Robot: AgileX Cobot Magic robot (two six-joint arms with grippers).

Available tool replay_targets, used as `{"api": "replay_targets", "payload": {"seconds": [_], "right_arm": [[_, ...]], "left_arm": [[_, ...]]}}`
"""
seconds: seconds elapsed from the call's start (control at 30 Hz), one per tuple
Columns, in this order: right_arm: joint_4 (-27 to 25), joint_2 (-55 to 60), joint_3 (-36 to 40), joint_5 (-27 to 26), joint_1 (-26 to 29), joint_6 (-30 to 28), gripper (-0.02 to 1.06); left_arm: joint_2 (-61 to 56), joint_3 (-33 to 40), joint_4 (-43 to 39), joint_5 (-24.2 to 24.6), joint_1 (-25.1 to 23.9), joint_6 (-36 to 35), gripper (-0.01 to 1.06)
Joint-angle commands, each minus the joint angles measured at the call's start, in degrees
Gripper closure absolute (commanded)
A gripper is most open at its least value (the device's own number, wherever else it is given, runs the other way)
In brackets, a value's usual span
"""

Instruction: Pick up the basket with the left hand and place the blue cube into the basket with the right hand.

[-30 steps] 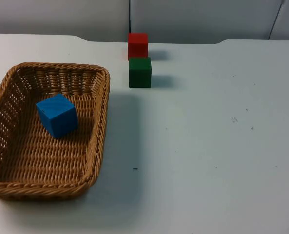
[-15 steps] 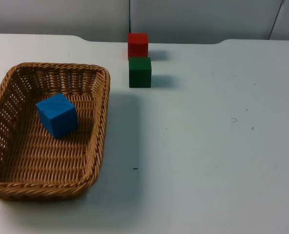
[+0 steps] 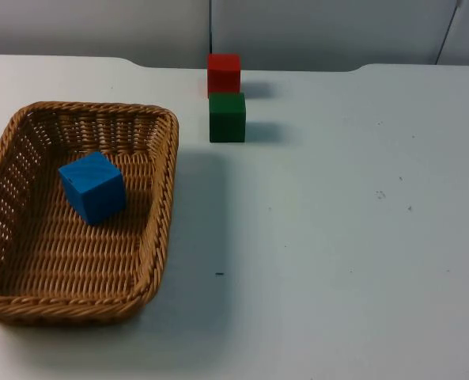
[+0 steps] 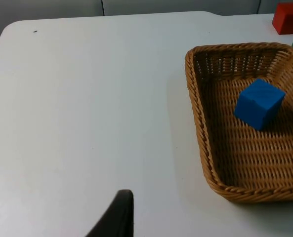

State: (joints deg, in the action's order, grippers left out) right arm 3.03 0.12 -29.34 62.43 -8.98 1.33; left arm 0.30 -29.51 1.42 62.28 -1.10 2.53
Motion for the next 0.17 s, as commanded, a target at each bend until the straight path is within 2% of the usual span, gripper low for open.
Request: {"api": "replay_targets", "payload": {"seconds": [0.0,0.13], "right_arm": [[-0.10,-0.12,0.29,-0.67,2.89,0.13,0.00],[-0.10,-0.12,0.29,-0.67,7.56,0.16,0.00]], "left_arm": [[-0.30,0.19,0.05,-0.60,0.01,-0.37,0.00],[-0.30,0.19,0.05,-0.60,0.01,-0.37,0.00]]}}
